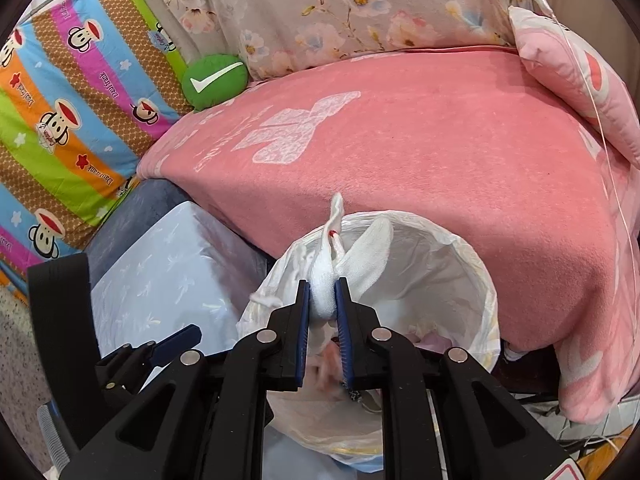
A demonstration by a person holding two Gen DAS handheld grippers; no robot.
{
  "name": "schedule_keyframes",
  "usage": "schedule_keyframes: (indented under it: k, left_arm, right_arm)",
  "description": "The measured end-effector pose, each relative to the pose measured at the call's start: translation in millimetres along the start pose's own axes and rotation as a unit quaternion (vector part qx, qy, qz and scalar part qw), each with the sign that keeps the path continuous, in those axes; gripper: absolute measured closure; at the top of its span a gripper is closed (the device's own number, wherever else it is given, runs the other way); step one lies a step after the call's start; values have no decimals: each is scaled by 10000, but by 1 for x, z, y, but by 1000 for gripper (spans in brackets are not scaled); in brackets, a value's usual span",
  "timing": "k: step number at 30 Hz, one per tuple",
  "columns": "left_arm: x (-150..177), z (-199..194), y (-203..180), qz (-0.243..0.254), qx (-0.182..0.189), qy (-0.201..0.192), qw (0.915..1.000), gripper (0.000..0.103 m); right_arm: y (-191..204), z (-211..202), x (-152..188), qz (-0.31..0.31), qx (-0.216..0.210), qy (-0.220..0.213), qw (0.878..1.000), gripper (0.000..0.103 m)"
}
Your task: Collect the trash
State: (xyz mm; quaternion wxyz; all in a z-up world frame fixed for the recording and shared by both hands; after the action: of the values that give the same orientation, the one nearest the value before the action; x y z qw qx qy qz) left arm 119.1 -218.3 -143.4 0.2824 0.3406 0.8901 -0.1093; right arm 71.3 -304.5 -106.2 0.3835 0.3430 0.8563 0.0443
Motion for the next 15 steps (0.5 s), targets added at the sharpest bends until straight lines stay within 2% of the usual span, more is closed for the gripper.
schedule_keyframes:
  k: [4,11,15]
  left_arm:
    - [0,-1,3,8,-45,-33,10000,33]
    - [0,-4,7,24,-36,-93,9999,29]
    - [1,-7,11,-24,-29,-125,9999,27]
  right_arm:
    - [4,3,-1,-2,-63,26,10000,84]
    - [6,0,-2,-6,-49,-29,10000,64]
    - [6,0,-1,24,-70,-7,10000,61]
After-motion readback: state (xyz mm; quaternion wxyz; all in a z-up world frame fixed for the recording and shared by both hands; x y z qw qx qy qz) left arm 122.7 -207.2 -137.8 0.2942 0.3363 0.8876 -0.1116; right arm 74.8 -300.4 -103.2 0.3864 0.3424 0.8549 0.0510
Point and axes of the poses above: each gripper's, at about its wrist camera, not at the fingertips, and z roughly the way its jaws point, y to its left, x to its underside, the point moved 9 cm from there along z, roughly the way its jaws point, and after that the axes turned 3 degrees about z, right-handed, at the moved point
